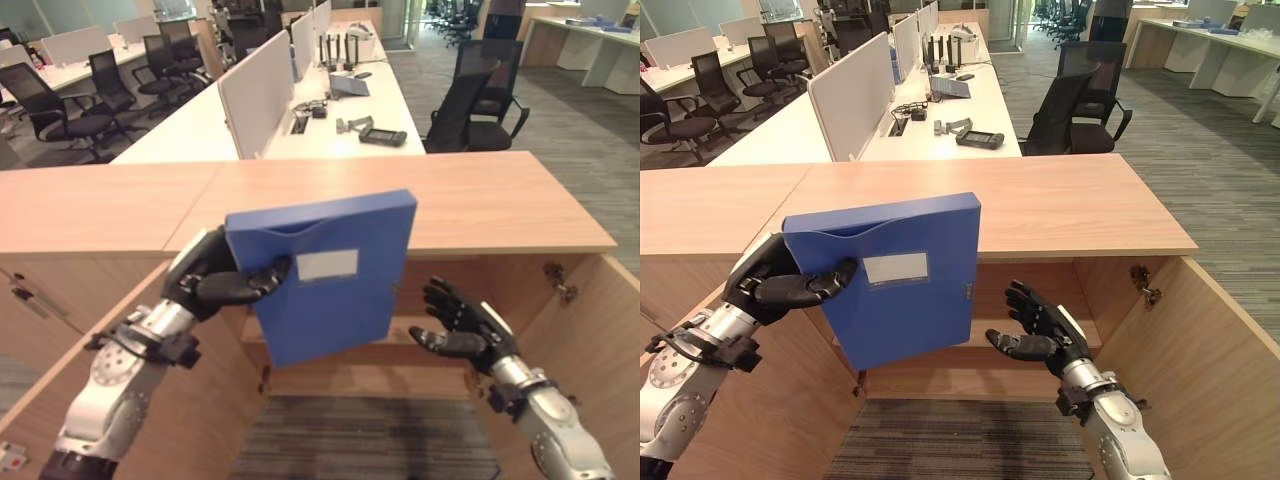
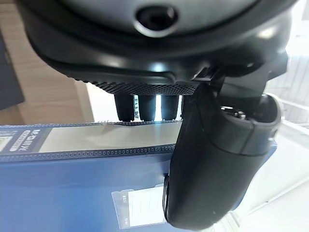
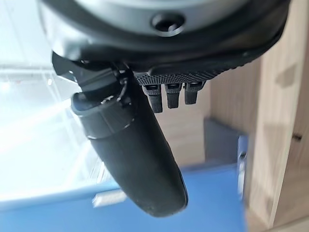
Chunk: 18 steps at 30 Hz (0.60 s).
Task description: Put the empty folder in the office cabinet
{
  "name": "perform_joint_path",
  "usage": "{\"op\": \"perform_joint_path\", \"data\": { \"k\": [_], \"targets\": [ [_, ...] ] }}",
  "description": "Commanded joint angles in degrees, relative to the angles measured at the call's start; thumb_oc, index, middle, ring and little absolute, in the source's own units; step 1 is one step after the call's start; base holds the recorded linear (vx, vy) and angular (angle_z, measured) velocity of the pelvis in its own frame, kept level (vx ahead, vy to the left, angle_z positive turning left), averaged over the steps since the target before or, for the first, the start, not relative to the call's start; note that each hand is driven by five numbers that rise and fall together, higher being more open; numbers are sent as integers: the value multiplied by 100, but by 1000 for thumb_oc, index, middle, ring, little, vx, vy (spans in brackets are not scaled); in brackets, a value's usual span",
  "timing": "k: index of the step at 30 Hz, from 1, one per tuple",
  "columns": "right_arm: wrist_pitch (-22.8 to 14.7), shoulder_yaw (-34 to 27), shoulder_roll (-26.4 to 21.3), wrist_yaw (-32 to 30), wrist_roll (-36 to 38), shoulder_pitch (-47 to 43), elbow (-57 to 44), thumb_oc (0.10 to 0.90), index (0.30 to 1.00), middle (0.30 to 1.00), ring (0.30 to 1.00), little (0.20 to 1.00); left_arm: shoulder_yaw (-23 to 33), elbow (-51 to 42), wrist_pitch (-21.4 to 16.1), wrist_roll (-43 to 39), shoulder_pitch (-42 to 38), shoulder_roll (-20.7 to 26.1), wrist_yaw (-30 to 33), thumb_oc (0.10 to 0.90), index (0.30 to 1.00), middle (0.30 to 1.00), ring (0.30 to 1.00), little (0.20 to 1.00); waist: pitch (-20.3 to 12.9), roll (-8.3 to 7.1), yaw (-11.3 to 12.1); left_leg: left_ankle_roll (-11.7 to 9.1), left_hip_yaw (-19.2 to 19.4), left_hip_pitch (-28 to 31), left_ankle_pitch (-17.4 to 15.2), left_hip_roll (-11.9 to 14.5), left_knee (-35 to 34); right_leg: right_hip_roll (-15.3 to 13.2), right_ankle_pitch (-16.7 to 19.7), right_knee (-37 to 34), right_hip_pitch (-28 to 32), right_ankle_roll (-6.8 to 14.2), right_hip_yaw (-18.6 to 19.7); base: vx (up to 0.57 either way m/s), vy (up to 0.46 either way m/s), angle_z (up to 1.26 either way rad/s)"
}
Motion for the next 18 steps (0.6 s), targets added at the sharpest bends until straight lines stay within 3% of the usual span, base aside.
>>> {"op": "perform_joint_path", "data": {
  "k": [1,18],
  "targets": [
    [-460,-61,-105,144,609,-909,-788,800,900,900,900,900,23,-36,-511,-236,-1110,254,-103,400,300,300,300,300,-125,-110,-165,116,-86,-261,63,-196,-22,-11,-1035,307,556,202,-43,0,0,0],
    [-303,908,241,332,1302,-1565,-970,800,900,900,900,900,-1005,-282,-189,-561,-1677,88,-474,400,300,300,300,300,-120,-161,-152,124,-64,-284,77,-210,-22,-13,-999,305,518,207,-22,-1,0,0]
  ]
}}
